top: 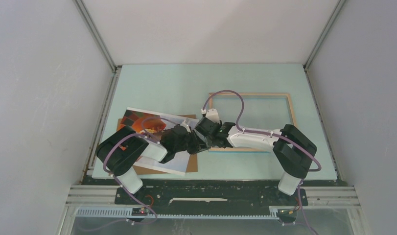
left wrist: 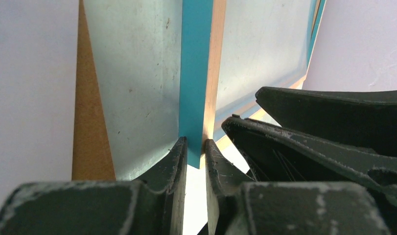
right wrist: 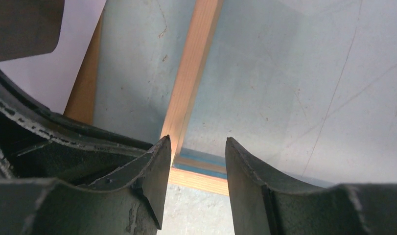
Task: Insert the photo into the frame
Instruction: Adjust the photo frame item on the photo frame.
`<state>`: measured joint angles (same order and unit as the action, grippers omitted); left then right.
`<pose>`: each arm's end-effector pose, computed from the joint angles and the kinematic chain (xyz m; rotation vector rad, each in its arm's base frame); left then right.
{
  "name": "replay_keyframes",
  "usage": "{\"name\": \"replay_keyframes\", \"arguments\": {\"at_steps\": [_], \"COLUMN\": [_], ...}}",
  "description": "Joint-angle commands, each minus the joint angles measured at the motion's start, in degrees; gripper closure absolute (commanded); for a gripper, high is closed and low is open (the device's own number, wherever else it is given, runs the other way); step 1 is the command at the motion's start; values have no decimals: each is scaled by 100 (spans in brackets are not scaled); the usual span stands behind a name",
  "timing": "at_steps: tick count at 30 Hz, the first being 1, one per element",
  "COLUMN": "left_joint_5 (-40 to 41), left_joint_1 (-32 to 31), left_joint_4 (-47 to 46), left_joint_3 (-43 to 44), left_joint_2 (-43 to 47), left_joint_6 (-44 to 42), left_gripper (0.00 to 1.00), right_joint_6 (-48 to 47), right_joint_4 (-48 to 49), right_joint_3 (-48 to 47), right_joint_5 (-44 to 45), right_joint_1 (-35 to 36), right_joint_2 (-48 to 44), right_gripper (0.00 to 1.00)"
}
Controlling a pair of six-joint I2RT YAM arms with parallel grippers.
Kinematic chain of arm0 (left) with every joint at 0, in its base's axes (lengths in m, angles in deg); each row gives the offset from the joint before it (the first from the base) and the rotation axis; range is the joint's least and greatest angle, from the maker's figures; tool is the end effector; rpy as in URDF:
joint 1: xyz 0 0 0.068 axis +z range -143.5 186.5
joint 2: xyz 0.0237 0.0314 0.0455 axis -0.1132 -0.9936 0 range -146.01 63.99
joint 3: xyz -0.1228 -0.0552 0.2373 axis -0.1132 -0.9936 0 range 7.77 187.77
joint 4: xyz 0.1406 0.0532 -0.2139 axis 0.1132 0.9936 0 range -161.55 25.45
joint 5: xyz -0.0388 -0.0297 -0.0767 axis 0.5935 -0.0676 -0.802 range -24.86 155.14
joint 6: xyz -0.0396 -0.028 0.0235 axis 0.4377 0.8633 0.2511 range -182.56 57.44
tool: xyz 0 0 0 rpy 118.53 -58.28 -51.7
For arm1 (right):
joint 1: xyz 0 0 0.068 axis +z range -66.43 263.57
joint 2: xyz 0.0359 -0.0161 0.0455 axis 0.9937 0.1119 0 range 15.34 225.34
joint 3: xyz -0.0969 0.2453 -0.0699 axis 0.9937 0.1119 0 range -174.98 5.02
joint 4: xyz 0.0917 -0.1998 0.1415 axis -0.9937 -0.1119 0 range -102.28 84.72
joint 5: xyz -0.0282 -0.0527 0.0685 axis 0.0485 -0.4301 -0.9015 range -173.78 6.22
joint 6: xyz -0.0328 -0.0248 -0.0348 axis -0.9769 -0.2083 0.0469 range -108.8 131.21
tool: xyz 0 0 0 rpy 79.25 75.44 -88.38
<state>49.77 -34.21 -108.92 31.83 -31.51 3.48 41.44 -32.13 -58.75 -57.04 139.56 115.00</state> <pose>0.1985 -0.1832 0.1025 -0.3689 2.4490 -1.2512 0.2072 0.2781 0.1848 -0.4137 2.4533 -0.0193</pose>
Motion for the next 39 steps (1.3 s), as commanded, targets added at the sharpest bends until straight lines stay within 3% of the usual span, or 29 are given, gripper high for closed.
{"name": "replay_keyframes", "arguments": {"at_steps": [1,9,22,33,39], "left_joint_5": [633,627,641,677,671], "left_joint_1": [-14,-21,-17,-22,-22], "left_joint_4": [1745,1721,1739,1767,1783], "left_joint_3": [-293,-321,-340,-374,-356], "left_joint_2": [-301,-272,-258,-286,-298], "left_joint_6": [-455,-439,-395,-329,-335], "left_gripper": [81,81,81,85,85], "right_joint_6": [188,559,525,1217,1426], "right_joint_4": [-144,-501,-455,-562,-480], "right_joint_3": [41,199,197,179,172], "right_joint_5": [-328,-314,-144,427,182], "right_joint_1": [-52,73,212,-167,-301], "right_joint_2": [-446,-468,-67,31,148], "right_gripper": [48,61,56,56,56]}}
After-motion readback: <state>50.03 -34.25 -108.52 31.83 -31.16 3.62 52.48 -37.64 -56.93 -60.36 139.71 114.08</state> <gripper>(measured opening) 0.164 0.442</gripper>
